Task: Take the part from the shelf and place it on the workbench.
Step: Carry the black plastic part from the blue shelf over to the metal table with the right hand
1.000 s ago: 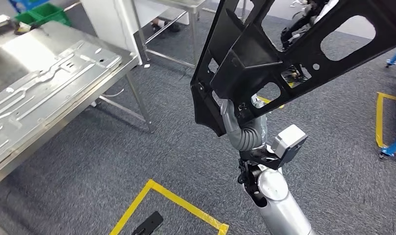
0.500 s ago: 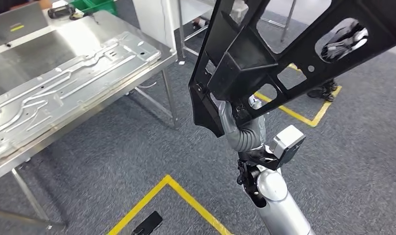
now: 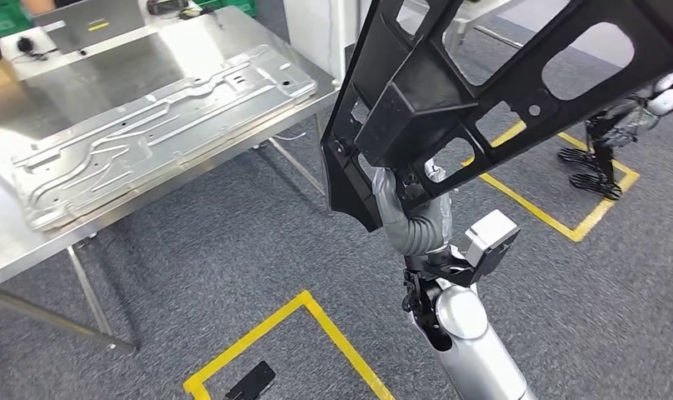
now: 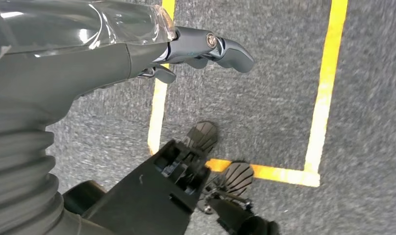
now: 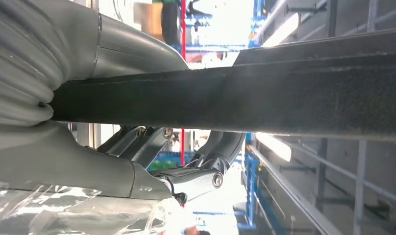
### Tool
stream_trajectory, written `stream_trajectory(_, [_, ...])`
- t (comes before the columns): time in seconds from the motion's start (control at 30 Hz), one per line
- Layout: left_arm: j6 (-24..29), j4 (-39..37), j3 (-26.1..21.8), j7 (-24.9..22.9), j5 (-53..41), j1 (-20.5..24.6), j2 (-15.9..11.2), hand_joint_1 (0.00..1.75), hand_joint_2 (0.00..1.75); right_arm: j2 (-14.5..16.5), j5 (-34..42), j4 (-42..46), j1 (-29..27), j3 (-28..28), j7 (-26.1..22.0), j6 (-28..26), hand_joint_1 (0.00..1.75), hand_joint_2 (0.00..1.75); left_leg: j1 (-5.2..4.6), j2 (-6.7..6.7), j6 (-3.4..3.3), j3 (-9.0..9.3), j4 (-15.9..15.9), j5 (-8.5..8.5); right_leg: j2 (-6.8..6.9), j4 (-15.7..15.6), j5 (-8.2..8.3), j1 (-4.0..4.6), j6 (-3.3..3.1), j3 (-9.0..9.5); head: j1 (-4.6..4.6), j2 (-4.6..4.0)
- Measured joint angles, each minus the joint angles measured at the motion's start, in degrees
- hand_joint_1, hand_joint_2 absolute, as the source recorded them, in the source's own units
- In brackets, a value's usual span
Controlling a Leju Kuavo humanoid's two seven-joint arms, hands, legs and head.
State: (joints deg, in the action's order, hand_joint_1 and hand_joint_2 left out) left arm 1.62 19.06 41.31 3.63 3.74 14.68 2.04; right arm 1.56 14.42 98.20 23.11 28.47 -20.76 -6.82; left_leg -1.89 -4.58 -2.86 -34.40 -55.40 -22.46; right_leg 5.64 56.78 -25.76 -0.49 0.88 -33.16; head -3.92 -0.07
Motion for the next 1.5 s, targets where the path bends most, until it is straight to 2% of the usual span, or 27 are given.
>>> stream_trajectory(0.07, [0.0,0.0,-0.1,-0.03,-0.01,0.03,0.01,0.0,1.75,0.1,0.01,-0.03,0.05,0.02,0.01,0.01,1.75,1.75,0.07,1.42,-0.28,0.26,0.68,0.33,1.11,-0.32,-0.19,0.0,0.53,0.42,-0.03,0.0])
stream_trajectory(0.13, [0.01,0.0,-0.24,-0.09,0.01,-0.1,0.06,0.0,1.75,0.2,0.03,-0.05,0.2,0.02,-0.01,0.02,1.75,1.75,0.65,2.85,-0.57,1.2,1.9,1.01,-0.5,0.99,-1.32,-0.03,1.02,0.37,0.0,0.01])
stream_trajectory(0.2, [0.01,0.0,-0.34,-0.15,0.02,0.04,0.12,0.0,1.75,0.15,0.04,-0.09,0.26,0.02,-0.02,0.02,1.75,1.75,1.11,4.22,-0.74,1.83,2.52,1.44,-3.84,6.99,-4.36,-0.16,1.31,-2.16,0.07,0.01])
stream_trajectory(0.27, [-0.04,0.0,-0.39,-0.17,0.01,0.14,0.21,0.0,1.75,0.05,0.03,-0.18,0.1,0.02,0.0,0.02,1.75,1.75,1.28,5.78,-0.8,1.88,2.5,1.46,-5.17,14.34,-6.95,-0.22,1.59,-6.07,0.1,0.0])
stream_trajectory(0.3, [-0.1,0.0,-0.39,-0.17,0.0,0.05,0.25,0.0,1.75,0.01,0.03,-0.23,0.03,0.03,0.02,0.02,1.75,1.75,1.35,6.61,-0.75,1.92,2.47,1.42,-5.28,15.77,-6.79,-0.26,1.74,-7.15,0.1,0.0])
stream_trajectory(0.33, [-0.14,0.0,-0.4,-0.17,0.0,-0.04,0.28,0.0,1.75,-0.03,0.05,-0.27,0.0,0.03,0.01,0.02,1.75,1.75,1.46,7.32,-0.64,1.98,2.41,1.32,-5.31,14.97,-5.52,-0.33,1.87,-7.2,0.11,0.0])
stream_trajectory(0.4, [-0.23,0.0,-0.45,-0.17,-0.05,-0.16,0.28,0.0,1.75,-0.07,0.24,-0.28,0.05,0.02,-0.05,0.05,1.75,1.75,1.75,8.58,-0.13,2.11,2.02,0.87,-5.71,7.65,-0.98,-0.72,2.25,-4.37,0.13,0.0])
stream_trajectory(0.47, [-0.33,0.0,-0.56,-0.17,-0.13,-0.11,0.26,0.0,1.75,-0.06,0.58,-0.29,0.14,0.02,-0.22,0.24,1.75,1.75,1.73,9.41,0.59,1.84,1.09,0.03,-6.72,1.07,1.45,-1.08,2.25,-1.55,0.17,0.0])
stream_trajectory(0.57, [-0.49,0.0,-0.69,-0.17,-0.16,-0.19,0.18,0.0,1.75,-0.02,1.24,-0.32,0.24,0.03,-0.48,0.71,1.75,1.75,1.81,9.76,1.31,1.47,0.66,-0.75,-7.12,-0.37,1.18,-0.93,1.05,-0.94,0.17,0.0])
stream_trajectory(0.63, [-0.55,0.0,-0.72,-0.17,-0.16,-0.22,0.12,0.0,1.75,0.02,1.57,-0.32,0.38,0.03,-0.62,0.87,1.75,1.75,1.95,8.53,1.81,0.77,-0.96,-1.66,-6.85,-0.45,1.01,-0.95,0.28,-0.65,0.12,0.0])
stream_trajectory(0.7, [-0.56,0.0,-0.72,-0.17,-0.16,-0.08,0.1,0.0,1.75,0.04,1.7,-0.32,0.45,0.03,-0.7,1.03,1.75,1.75,2.05,6.55,2.37,-2.24,-6.91,-4.02,-6.55,-0.5,0.66,-0.93,-0.27,-0.19,-0.03,0.0])
stream_trajectory(0.77, [-0.59,0.0,-0.72,-0.17,-0.16,-0.06,0.1,0.0,1.75,0.03,1.73,-0.37,0.42,0.03,-0.75,1.19,1.75,1.75,2.21,5.7,2.71,-6.84,-14.75,-6.18,-6.25,-0.49,0.05,-0.84,-0.46,0.4,-0.11,0.0])
stream_trajectory(0.8, [-0.61,0.0,-0.72,-0.17,-0.16,-0.14,0.1,0.0,1.75,0.02,1.74,-0.44,0.4,0.03,-0.75,1.23,1.75,1.75,2.25,5.6,2.72,-8.43,-16.73,-6.01,-6.12,-0.49,-0.34,-0.8,-0.43,0.83,-0.12,0.0])
stream_trajectory(0.83, [-0.62,0.0,-0.72,-0.17,-0.16,-0.22,0.1,0.0,1.75,0.02,1.76,-0.52,0.39,0.03,-0.75,1.26,1.75,1.75,2.24,5.58,2.59,-8.98,-16.49,-4.71,-6.0,-0.49,-0.78,-0.76,-0.38,1.36,-0.13,0.0])
stream_trajectory(0.87, [-0.63,0.0,-0.73,-0.17,-0.16,-0.26,0.1,0.0,1.75,0.02,1.77,-0.59,0.4,0.03,-0.75,1.28,1.75,1.75,2.17,5.57,2.3,-8.32,-13.84,-2.46,-5.91,-0.5,-1.24,-0.69,-0.29,1.97,-0.13,0.0])
stream_trajectory(0.9, [-0.63,0.0,-0.74,-0.17,-0.16,-0.27,0.09,0.0,1.75,0.03,1.78,-0.64,0.43,0.03,-0.76,1.31,1.75,1.75,1.98,5.47,1.79,-6.76,-9.45,0.33,-5.8,-0.55,-1.74,-0.63,-0.2,2.65,-0.13,0.0])
stream_trajectory(0.97, [-0.63,0.0,-0.76,-0.18,-0.16,-0.16,0.02,0.0,1.75,0.03,1.78,-0.67,0.52,0.03,-0.81,1.36,1.75,1.75,1.26,4.96,0.61,-3.48,-2.05,3.23,-5.57,-0.86,-2.6,-0.55,0.16,3.72,-0.08,0.01])
stream_trajectory(1.03, [-0.63,0.0,-0.76,-0.19,-0.16,-0.11,-0.01,0.0,1.75,0.02,1.79,-0.72,0.55,0.03,-0.81,1.38,1.75,1.75,0.61,4.63,-0.22,-1.92,0.5,2.82,-5.36,-1.19,-2.85,-0.66,0.74,4.36,-0.04,0.01])
stream_trajectory(1.13, [-0.63,0.0,-0.77,-0.21,-0.15,-0.13,0.0,0.0,1.75,0.01,1.82,-0.74,0.63,0.03,-0.82,1.39,1.75,1.75,0.83,5.01,-0.92,0.11,1.9,2.08,-5.23,1.22,-2.19,-0.74,1.5,4.05,-0.04,0.01])
stream_trajectory(1.2, [-0.61,0.0,-0.81,-0.23,-0.11,-0.03,-0.04,0.0,1.75,-0.02,1.82,-0.74,0.72,0.03,-0.85,1.4,1.75,1.75,1.11,5.21,-1.37,1.65,2.35,1.46,-5.41,7.13,-2.96,-0.73,1.75,0.39,0.03,0.01])
stream_trajectory(1.27, [-0.62,0.0,-0.84,-0.24,-0.03,-0.05,-0.03,0.0,1.75,-0.06,1.82,-0.77,0.57,0.04,-0.84,1.44,1.75,1.75,1.11,5.46,-1.64,2.8,2.39,0.46,-5.55,13.84,-5.53,-0.71,2.05,-4.88,0.09,0.0])
stream_trajectory(1.3, [-0.66,0.0,-0.84,-0.24,0.01,-0.17,0.01,0.0,1.75,-0.08,1.82,-0.78,0.47,0.05,-0.81,1.46,1.75,1.75,1.14,5.62,-1.58,3.46,2.39,-0.11,-5.58,15.57,-6.74,-0.73,2.2,-6.93,0.1,0.0])
stream_trajectory(1.33, [-0.68,0.0,-0.83,-0.24,0.05,-0.29,0.04,0.0,1.75,-0.09,1.82,-0.78,0.39,0.05,-0.81,1.49,1.75,1.75,1.2,5.77,-1.44,4.2,2.38,-0.72,-5.58,15.48,-7.07,-0.76,2.34,-8.07,0.12,0.0])
stream_trajectory(1.37, [-0.69,0.0,-0.83,-0.24,0.08,-0.39,0.05,0.0,1.75,-0.09,1.82,-0.78,0.36,0.05,-0.82,1.5,1.75,1.75,1.29,5.91,-1.24,5.08,2.37,-1.39,-5.58,13.51,-6.08,-0.81,2.49,-8.23,0.14,0.0])
stream_trajectory(1.4, [-0.69,0.0,-0.83,-0.24,0.08,-0.45,0.06,0.0,1.75,-0.09,1.82,-0.78,0.35,0.04,-0.81,1.5,1.75,1.75,1.4,6.03,-0.98,6.02,2.36,-2.13,-5.58,9.95,-3.65,-0.87,2.63,-7.53,0.15,0.0])
stream_trajectory(1.47, [-0.68,0.0,-0.83,-0.24,0.08,-0.44,0.05,0.0,1.75,-0.1,1.82,-0.83,0.38,0.03,-0.83,1.51,1.75,1.75,1.39,6.19,-0.35,7.42,2.2,-3.67,-5.6,1.99,2.85,-0.96,2.58,-5.52,0.22,0.01])
stream_trajectory(1.5, [-0.67,0.0,-0.83,-0.25,0.08,-0.36,0.05,0.0,1.75,-0.11,1.81,-0.86,0.38,0.05,-0.82,1.54,1.75,1.75,1.32,6.21,-0.01,7.76,2.22,-4.4,-5.62,-0.48,5.1,-0.92,2.28,-4.85,0.24,0.01])
